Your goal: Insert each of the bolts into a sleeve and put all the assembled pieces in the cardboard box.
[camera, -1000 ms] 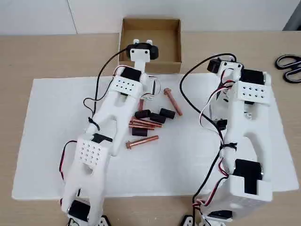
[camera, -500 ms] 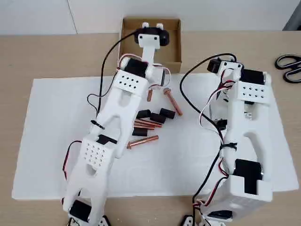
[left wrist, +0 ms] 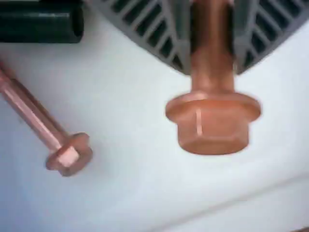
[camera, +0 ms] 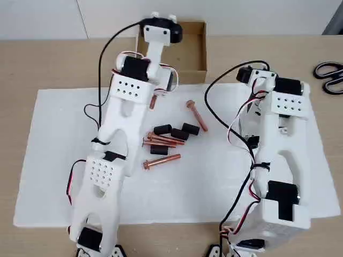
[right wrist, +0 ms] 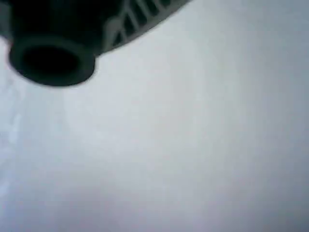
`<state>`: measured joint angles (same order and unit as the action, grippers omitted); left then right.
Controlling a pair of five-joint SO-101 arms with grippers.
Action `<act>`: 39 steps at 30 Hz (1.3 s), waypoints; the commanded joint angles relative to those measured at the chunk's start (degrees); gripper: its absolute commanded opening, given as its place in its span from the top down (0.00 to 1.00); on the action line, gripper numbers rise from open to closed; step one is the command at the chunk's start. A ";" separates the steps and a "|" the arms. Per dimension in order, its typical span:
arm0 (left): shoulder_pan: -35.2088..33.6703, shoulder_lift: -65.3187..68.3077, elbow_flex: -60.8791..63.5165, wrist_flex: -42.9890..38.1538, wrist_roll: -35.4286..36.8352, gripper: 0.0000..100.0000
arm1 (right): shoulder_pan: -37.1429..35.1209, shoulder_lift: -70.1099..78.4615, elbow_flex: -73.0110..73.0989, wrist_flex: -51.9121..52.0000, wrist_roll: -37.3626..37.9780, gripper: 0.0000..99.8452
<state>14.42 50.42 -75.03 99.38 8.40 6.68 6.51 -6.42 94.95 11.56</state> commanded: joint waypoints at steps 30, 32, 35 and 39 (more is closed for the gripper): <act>-0.53 -53.63 43.21 0.97 -0.35 0.99 | -13.05 -70.29 24.79 -1.01 0.62 1.00; -0.53 -56.44 46.81 0.97 -0.35 0.99 | -13.05 -74.07 28.13 -1.19 0.62 1.00; -0.53 -61.27 52.00 0.97 -0.35 0.99 | -13.05 -79.52 32.26 -1.63 0.09 1.00; -0.26 -67.16 57.19 0.97 -0.35 0.99 | -12.88 -89.27 39.03 -6.64 -3.43 1.00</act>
<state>14.33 -10.51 -19.74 99.38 8.31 -6.24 -77.01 29.45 91.87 11.21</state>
